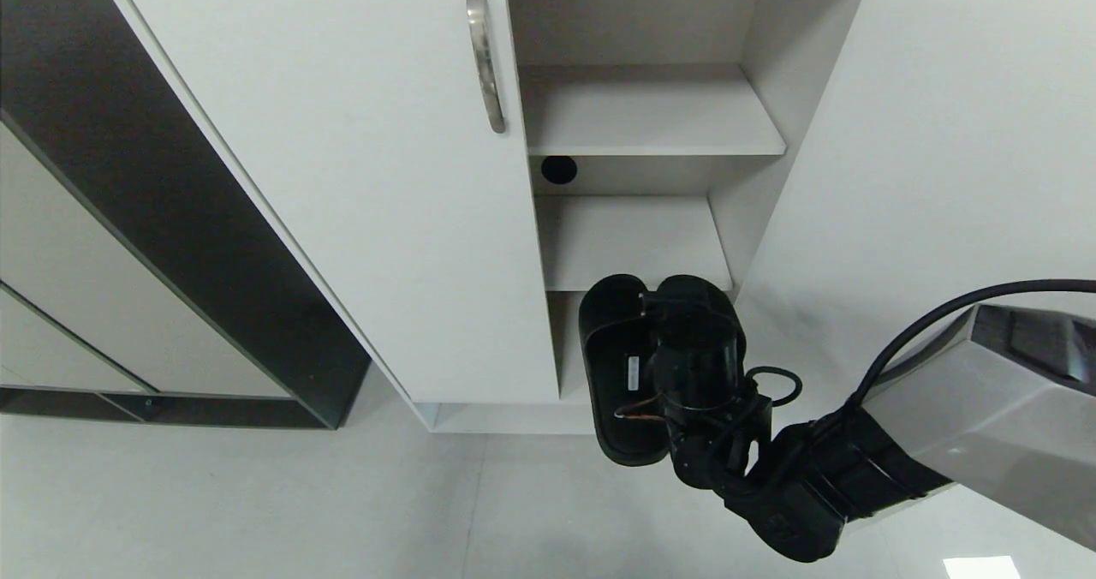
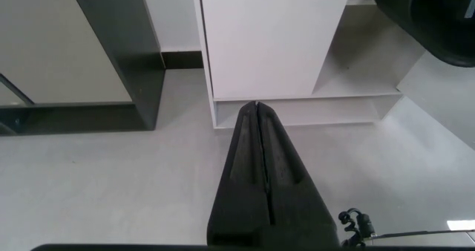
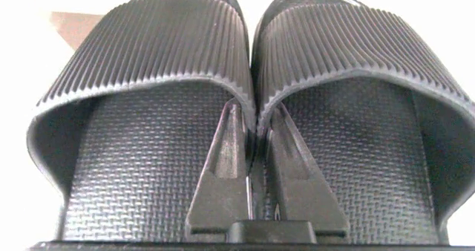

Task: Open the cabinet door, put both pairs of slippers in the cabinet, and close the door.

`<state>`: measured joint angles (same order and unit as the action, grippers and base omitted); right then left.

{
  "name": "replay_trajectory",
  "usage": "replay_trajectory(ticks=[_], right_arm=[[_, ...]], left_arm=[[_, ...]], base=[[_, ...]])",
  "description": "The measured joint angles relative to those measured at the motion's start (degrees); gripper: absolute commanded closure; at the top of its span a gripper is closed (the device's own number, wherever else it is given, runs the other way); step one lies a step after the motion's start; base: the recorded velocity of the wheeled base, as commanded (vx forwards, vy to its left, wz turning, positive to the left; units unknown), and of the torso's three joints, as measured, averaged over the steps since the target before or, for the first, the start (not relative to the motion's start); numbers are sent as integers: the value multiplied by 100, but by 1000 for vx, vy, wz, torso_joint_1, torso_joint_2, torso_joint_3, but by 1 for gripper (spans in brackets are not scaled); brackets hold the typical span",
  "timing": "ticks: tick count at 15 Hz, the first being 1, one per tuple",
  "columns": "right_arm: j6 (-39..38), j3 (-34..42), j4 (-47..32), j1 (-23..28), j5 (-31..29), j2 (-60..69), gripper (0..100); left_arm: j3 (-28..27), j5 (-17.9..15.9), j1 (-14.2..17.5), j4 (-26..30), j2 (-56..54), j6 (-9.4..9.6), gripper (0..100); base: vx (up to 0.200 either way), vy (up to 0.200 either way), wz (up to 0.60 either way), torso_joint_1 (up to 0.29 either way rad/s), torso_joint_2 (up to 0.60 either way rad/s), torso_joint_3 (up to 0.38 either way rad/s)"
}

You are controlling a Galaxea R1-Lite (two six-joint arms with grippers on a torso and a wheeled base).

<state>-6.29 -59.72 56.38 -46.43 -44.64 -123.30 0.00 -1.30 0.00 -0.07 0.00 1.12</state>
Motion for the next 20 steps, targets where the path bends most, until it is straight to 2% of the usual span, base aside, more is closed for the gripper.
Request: replay_trajectory(ticks=[2,11,16,20], right_arm=[[-5,-50,51,-1,0,-74,100],[110,-22,402,-12,-30,-204,100],[123,132,607,-76,165,-210,100],[129,-419,597,112,219,-534,100]], left_arm=[[0,0,0,0,0,2,100],[0,-11,0,0,0,0,100],[0,-11,0,0,0,7,100],[0,-2,0,0,0,10,100]], base=[[0,0,0,0,0,0],[200,0,0,1,2,3],[0,0,0,0,0,0],[0,0,0,0,0,0]])
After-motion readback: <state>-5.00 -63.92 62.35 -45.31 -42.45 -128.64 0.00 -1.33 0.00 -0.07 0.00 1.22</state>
